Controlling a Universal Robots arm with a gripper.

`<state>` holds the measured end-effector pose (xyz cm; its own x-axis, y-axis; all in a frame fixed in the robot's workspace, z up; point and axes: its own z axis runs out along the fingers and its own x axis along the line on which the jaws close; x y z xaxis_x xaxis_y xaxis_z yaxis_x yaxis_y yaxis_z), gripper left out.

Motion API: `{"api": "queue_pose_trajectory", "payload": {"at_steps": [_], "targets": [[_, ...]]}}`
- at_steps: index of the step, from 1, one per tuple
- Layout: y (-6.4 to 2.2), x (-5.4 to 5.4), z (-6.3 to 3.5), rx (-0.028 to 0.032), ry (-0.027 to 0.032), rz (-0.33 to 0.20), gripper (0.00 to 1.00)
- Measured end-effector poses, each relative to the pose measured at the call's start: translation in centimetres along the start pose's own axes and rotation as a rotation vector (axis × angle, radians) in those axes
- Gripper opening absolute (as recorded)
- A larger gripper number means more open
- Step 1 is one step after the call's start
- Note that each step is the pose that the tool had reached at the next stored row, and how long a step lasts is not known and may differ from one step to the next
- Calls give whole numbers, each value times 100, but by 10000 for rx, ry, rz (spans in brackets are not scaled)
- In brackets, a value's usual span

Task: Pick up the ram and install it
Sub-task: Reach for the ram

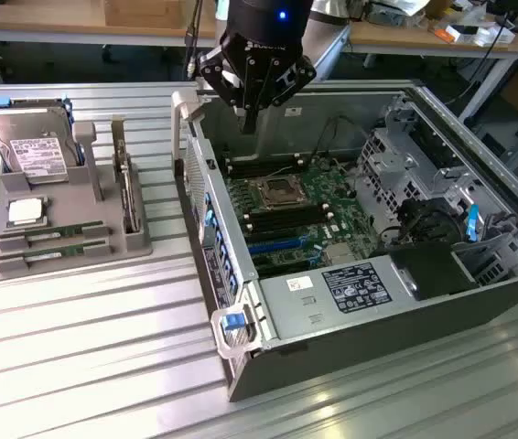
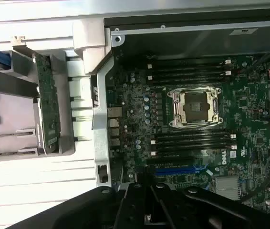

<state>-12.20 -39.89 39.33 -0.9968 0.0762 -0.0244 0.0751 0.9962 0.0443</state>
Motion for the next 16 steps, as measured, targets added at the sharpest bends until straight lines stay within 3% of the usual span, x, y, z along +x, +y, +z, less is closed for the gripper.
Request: {"api": "queue_pose_trajectory", "payload": {"at_steps": [4,16], "targets": [[-9,122,-3,-2,-1,1,11],[-24,319,-9,-1,-1,1,11]]}}
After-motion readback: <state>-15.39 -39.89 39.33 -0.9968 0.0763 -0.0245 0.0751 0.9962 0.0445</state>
